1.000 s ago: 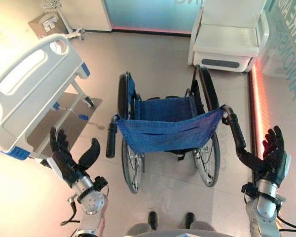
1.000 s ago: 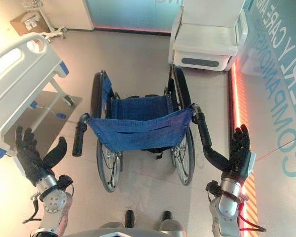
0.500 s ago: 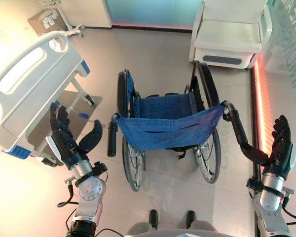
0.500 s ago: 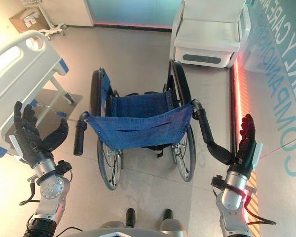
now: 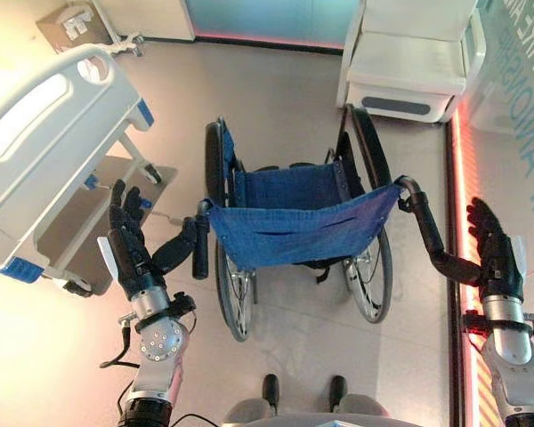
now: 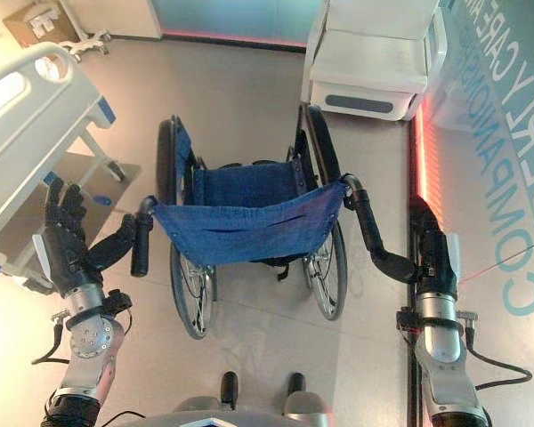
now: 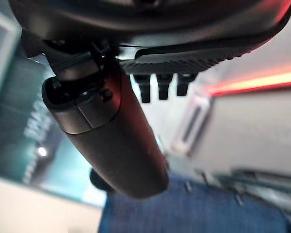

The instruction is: Push the wheelchair next to the bed

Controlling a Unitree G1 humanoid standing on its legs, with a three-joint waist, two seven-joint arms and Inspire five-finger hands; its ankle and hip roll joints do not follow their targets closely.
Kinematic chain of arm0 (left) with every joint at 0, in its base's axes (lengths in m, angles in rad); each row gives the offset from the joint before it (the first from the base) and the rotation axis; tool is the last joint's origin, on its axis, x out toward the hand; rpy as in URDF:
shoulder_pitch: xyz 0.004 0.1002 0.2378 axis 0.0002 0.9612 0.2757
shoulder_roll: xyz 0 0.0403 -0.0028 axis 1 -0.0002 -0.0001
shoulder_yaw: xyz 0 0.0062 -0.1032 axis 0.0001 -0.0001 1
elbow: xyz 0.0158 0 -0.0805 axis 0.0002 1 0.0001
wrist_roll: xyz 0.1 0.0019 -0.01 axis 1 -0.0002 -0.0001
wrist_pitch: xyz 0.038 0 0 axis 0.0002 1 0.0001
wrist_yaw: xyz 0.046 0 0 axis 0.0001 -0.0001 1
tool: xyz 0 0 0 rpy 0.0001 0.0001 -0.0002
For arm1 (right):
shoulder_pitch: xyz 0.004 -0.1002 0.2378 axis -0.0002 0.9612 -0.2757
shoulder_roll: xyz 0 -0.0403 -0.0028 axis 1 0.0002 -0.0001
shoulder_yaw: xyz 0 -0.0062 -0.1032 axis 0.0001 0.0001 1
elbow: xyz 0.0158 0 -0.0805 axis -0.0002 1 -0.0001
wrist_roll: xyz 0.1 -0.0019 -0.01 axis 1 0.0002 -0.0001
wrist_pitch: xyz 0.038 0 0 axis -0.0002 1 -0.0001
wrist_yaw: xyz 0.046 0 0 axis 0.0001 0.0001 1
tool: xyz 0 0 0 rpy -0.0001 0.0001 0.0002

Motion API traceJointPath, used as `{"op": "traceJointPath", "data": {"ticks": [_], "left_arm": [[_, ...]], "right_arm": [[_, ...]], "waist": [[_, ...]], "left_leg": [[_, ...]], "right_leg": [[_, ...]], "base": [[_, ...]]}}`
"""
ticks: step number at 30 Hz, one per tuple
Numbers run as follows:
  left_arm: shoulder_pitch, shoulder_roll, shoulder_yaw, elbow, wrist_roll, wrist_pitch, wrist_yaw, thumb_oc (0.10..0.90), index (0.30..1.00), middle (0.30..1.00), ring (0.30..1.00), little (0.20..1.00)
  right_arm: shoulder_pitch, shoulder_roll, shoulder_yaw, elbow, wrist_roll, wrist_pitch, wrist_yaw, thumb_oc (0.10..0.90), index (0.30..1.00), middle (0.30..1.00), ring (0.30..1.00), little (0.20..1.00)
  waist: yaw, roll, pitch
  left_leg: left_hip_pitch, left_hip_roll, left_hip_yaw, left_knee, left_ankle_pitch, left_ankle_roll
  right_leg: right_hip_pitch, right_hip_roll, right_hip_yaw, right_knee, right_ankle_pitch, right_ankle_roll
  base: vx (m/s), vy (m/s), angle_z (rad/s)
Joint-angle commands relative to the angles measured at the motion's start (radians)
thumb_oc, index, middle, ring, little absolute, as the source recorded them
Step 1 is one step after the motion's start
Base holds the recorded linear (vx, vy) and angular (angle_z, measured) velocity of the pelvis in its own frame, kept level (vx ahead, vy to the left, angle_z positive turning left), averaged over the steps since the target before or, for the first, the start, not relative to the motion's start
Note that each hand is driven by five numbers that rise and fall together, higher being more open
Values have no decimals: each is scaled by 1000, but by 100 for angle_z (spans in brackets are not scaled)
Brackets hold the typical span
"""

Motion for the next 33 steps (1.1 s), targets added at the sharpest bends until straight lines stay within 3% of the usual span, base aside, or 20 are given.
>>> {"op": "traceJointPath", "data": {"ticks": [1,13,20,25,27,33], "left_arm": [[-71,123,69,-91,-11,-64,-38,800,900,900,900,900],[-51,137,66,-144,18,-67,-50,800,900,900,900,900],[-50,130,53,-142,20,-68,-55,800,900,900,900,900],[-36,130,55,-153,42,-59,-56,800,900,900,900,900],[-29,139,55,-171,58,-42,-58,800,900,900,900,900],[-46,167,24,-198,126,2,-42,800,900,900,900,900]], "right_arm": [[-128,-63,-8,-115,132,-80,108,800,900,900,900,900],[-105,-55,-32,-210,71,-150,120,800,900,900,900,900],[-109,-26,-56,-218,108,-199,-34,800,900,900,900,900],[-90,28,-96,-226,162,-258,-47,800,900,900,900,900],[-78,32,-105,-243,131,-252,-33,800,900,900,900,900],[-100,-24,-67,-272,-77,-162,-139,800,900,900,900,900]], "waist": [[-2,-29,-55],[-7,-30,-52],[-10,-28,-49],[-16,-23,-47],[-18,-22,-43],[-13,-20,-34]], "left_leg": [[45,-24,50,20,-70,10],[44,-23,60,20,-72,15],[45,-23,63,21,-75,19],[46,-24,68,22,-78,22],[47,-26,69,24,-78,23],[41,-30,62,33,-79,25]], "right_leg": [[-31,16,67,111,-50,-23],[-38,17,77,113,-45,-13],[-41,21,83,118,-47,-12],[-44,22,89,122,-47,-11],[-44,22,91,123,-47,-11],[-49,22,96,126,-44,-11]], "base": [[-4,-21,5],[-1,-2,3],[0,0,0],[0,0,0],[0,7,-5],[-1,1,-1]]}}
